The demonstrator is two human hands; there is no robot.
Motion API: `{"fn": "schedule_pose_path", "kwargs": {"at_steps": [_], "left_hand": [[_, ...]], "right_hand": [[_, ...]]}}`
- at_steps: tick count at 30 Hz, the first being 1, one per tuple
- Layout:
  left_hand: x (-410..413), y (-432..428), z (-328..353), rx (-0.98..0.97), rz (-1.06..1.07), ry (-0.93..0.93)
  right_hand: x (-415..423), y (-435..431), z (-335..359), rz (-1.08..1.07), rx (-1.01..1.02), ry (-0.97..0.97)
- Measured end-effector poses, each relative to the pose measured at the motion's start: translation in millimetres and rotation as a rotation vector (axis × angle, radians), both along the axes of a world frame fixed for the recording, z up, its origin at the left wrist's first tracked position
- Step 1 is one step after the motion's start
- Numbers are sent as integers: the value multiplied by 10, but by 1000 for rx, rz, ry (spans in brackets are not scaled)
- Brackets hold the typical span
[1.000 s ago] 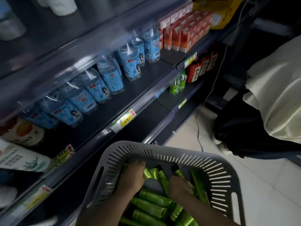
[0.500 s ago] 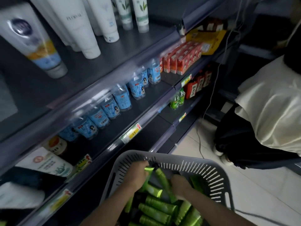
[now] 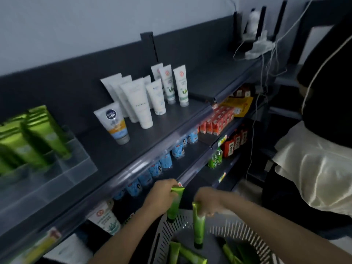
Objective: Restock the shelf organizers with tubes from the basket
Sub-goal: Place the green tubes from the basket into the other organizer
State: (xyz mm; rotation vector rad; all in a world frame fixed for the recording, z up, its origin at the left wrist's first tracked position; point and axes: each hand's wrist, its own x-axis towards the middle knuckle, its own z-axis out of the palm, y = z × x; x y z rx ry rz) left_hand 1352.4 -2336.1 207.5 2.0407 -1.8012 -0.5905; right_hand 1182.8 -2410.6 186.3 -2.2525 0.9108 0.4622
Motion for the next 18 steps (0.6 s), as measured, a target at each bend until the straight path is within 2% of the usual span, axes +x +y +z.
{"fn": "schedule_pose_path", "kwargs": {"at_steps": [9,18], "left_hand": [[464,211,1226,-296,50,-8],[1169,677,2237,-517,175,-128]], "right_hand": [[395,-32,1683,-33,-57,-357],[1405,237,2670,103,-165,-555]]}}
